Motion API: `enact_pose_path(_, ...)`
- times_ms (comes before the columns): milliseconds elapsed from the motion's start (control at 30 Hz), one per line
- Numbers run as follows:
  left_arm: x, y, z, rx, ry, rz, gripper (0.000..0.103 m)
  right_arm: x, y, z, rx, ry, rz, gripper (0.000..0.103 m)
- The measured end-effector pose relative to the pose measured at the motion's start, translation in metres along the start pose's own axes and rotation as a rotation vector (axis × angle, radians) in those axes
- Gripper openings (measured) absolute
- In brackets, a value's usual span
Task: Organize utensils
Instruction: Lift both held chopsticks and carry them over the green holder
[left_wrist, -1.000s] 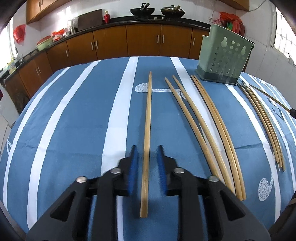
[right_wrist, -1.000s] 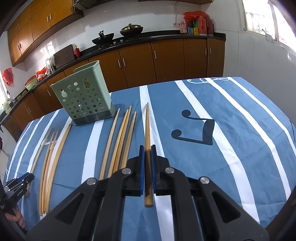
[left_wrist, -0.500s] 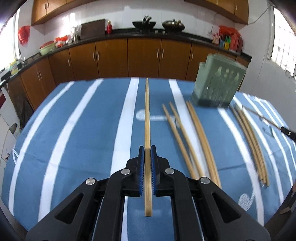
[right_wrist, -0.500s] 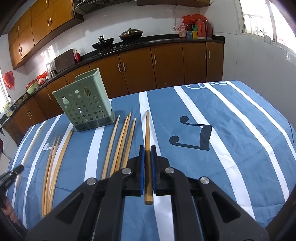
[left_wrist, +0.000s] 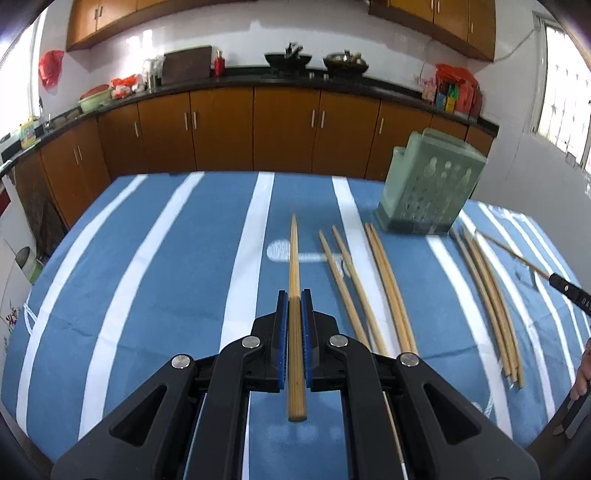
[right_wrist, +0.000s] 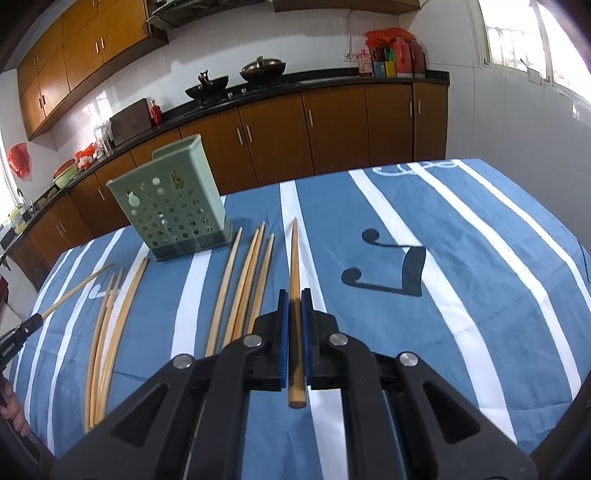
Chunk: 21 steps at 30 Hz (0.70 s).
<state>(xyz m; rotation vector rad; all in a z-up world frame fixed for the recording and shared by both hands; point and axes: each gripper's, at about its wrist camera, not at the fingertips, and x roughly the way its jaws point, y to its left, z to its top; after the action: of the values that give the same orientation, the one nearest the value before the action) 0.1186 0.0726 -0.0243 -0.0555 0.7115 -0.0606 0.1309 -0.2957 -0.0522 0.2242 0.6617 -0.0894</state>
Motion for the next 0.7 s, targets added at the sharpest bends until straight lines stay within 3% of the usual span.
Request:
enact_pose_path(233, -0.023, 0.000, 0.021, -0.005, -0.105, 0.003, 0.007, -0.013, 0.003, 0.011, -0.007, -0.063, 0.015, 0.008)
enact_pose_path(700, -0.048, -0.004, 0.063, 0.000, -0.219, 0.001, 0.007, -0.041, 0.004, 0.057, -0.002, -0.192, 0.044, 0.008)
